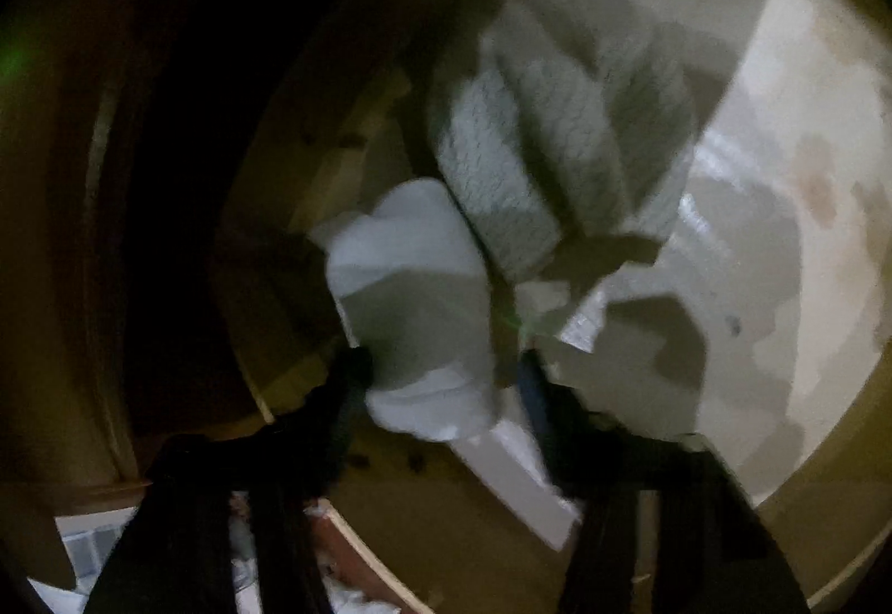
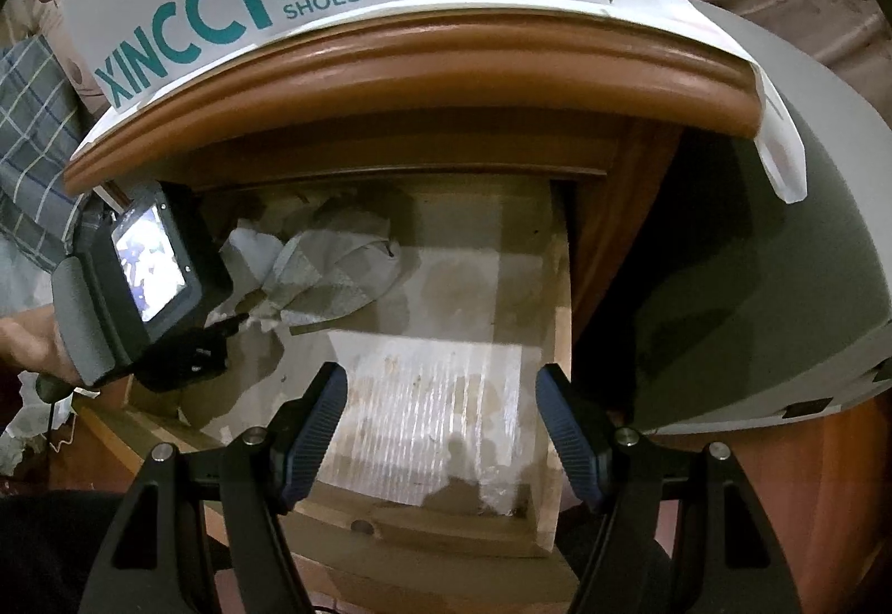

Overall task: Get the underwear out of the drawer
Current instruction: 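Lower the left gripper into the drawer and grasp the white sock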

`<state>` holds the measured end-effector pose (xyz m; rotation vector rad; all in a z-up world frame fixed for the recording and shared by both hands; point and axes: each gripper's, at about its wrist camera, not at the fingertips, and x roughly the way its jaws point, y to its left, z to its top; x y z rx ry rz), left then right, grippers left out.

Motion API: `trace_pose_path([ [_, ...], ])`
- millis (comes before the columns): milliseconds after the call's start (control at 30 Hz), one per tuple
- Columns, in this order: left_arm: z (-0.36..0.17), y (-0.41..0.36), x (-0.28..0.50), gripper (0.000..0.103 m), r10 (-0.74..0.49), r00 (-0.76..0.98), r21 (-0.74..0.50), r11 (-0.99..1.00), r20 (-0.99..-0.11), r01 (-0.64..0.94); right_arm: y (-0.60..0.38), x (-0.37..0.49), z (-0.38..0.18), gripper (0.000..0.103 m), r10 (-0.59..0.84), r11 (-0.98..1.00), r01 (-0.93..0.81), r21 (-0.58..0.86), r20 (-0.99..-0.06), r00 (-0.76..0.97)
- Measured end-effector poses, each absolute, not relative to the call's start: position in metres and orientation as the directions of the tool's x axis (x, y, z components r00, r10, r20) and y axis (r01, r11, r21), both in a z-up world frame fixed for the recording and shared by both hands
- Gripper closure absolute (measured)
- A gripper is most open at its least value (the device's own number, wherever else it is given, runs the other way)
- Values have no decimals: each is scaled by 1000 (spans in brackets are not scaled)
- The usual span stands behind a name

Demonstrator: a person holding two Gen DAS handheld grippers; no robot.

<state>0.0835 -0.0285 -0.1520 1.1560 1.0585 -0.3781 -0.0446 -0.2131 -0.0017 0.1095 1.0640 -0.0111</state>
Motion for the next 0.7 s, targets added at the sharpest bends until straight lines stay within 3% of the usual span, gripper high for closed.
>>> trace_pose_path([
  [133, -143, -23, 90, 81, 242, 454, 514, 454, -857, 728, -213, -45, -3, 31, 45, 994, 63, 86, -877, 478],
  [433, -125, -19, 67, 79, 168, 197, 254, 464, -966, 849, -213, -46, -3, 31, 49, 994, 59, 88, -877, 477],
  [567, -122, -25, 62, 56, 178, 221, 280, 459, -959, 843, -214, -45, -5, 31, 47, 995, 59, 84, -880, 473],
  [633, -109, -35, 60, 33, 164, 254, 302, 462, -953, 834, -214, -45, -5, 31, 46, 995, 60, 84, -880, 473],
  [700, -106, -43, 67, 31, 145, 281, 317, 464, -949, 827, -213, -44, -6, 31, 46, 995, 60, 84, -880, 473],
])
